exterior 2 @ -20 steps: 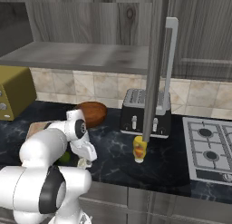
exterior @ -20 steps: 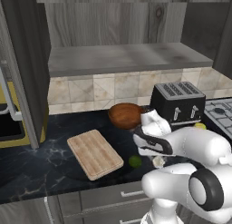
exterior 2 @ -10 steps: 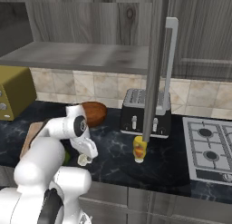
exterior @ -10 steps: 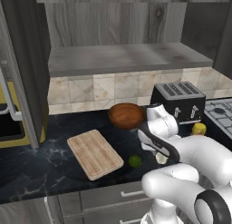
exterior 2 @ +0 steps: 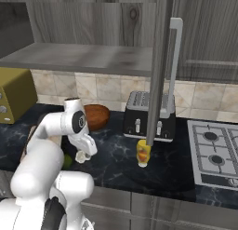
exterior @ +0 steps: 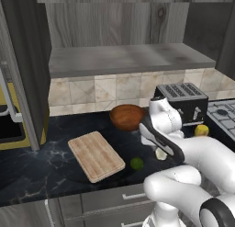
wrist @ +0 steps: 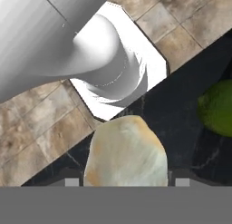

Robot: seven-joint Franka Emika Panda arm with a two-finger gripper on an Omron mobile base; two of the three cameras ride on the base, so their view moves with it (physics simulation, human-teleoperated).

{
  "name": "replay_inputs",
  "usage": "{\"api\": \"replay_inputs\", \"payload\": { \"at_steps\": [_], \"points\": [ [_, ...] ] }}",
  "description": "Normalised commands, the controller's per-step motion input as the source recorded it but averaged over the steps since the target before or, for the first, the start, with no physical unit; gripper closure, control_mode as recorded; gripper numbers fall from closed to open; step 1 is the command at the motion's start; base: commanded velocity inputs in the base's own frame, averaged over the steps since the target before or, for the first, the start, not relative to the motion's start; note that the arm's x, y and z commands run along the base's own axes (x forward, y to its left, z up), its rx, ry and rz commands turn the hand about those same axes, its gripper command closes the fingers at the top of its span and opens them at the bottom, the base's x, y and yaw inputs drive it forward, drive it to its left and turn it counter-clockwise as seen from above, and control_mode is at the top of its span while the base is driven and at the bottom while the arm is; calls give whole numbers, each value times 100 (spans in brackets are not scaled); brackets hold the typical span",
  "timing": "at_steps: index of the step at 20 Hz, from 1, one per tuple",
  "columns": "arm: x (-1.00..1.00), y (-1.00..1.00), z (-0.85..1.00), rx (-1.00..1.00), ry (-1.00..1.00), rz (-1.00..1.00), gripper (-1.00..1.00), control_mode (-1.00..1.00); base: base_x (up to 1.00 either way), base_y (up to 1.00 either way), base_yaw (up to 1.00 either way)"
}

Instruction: Open the cabinet. Place the bowl and condiment on the counter. Then place the lime and garlic on the cutting board.

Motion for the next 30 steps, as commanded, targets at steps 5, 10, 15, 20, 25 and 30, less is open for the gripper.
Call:
{"api": "replay_inputs", "payload": {
  "at_steps": [5,10,15,20,25,30],
  "points": [
    [23,30,36,3,-1,0,100,-100,0,0,0],
    [20,40,25,3,-12,0,100,-100,0,0,0],
    [13,41,12,4,-15,2,100,-100,0,0,0],
    [2,45,2,1,-15,5,100,-100,0,0,0],
    [0,38,10,1,-14,7,100,-100,0,0,0],
    [0,35,25,0,-9,6,100,-100,0,0,0]
  ]
}}
